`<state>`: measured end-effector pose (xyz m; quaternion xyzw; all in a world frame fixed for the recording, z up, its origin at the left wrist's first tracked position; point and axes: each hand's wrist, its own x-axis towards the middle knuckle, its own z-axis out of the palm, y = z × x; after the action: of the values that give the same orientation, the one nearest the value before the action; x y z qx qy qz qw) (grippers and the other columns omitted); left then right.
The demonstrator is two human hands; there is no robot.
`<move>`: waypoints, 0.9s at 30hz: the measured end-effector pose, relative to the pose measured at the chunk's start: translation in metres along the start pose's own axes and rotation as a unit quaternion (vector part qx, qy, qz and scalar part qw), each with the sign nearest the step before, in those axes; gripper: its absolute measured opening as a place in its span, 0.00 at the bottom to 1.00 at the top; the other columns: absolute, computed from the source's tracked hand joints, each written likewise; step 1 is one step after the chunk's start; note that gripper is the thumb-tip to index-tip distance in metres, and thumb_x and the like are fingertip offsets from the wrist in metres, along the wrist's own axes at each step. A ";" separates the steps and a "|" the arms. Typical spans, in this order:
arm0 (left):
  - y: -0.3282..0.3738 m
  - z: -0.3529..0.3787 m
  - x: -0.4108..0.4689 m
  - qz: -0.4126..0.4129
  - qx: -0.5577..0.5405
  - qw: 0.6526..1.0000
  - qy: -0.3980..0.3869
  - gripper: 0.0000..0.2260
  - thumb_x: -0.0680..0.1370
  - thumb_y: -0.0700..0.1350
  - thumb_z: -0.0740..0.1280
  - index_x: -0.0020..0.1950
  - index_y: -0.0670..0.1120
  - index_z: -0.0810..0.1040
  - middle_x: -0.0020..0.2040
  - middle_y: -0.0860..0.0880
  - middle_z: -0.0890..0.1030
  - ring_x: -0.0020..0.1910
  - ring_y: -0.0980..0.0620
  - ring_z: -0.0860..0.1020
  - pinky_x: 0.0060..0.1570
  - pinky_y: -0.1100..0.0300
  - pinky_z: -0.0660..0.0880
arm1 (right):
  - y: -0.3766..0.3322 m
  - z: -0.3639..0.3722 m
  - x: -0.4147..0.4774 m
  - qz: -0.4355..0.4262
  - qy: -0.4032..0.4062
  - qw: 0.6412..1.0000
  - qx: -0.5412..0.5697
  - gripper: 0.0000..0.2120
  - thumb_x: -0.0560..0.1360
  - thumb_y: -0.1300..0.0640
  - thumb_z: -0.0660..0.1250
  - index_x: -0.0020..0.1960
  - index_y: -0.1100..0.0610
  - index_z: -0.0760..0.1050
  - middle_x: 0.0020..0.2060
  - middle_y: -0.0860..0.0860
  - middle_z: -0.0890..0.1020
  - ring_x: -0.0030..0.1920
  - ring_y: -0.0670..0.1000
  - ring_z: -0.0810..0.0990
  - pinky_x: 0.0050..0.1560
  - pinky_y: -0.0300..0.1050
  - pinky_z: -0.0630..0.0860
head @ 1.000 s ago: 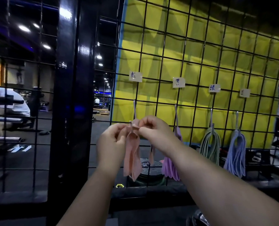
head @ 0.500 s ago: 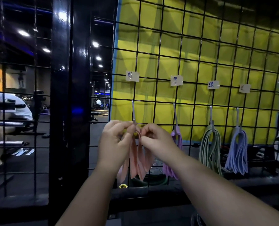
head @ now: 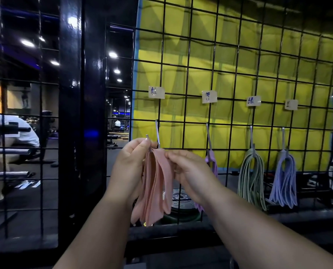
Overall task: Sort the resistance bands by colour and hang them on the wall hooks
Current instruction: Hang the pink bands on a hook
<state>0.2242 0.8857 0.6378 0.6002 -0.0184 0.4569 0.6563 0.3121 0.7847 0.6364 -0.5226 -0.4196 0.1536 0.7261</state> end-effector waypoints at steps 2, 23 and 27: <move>-0.002 0.000 0.001 -0.003 -0.020 1.000 -0.008 0.11 0.80 0.46 0.61 0.45 0.42 0.78 0.38 0.47 0.81 0.36 0.50 0.78 0.41 0.55 0.73 | 0.001 0.000 -0.001 0.005 0.001 0.999 0.040 0.09 0.78 0.62 0.62 0.44 0.58 0.81 0.39 0.52 0.84 0.44 0.49 0.81 0.52 0.47 0.75; -0.010 0.004 0.009 0.028 -0.063 0.998 0.015 0.15 0.82 0.44 0.58 0.36 0.51 0.75 0.42 0.46 0.82 0.48 0.48 0.80 0.54 0.49 0.74 | 0.028 0.005 -0.002 0.014 -0.029 0.999 0.004 0.08 0.74 0.51 0.65 0.44 0.56 0.75 0.37 0.49 0.82 0.42 0.51 0.79 0.47 0.50 0.73; -0.008 0.007 0.008 0.018 -0.089 0.996 0.007 0.16 0.82 0.44 0.58 0.35 0.51 0.75 0.41 0.47 0.82 0.50 0.50 0.80 0.55 0.50 0.74 | 0.036 0.005 0.002 0.030 0.008 0.999 -0.012 0.24 0.68 0.36 0.68 0.49 0.56 0.69 0.48 0.55 0.81 0.49 0.54 0.79 0.52 0.53 0.73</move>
<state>0.2374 0.8860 0.6384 0.5360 -0.0653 0.4697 0.6985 0.3178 0.8038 0.6057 -0.5450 -0.3999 0.1664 0.7179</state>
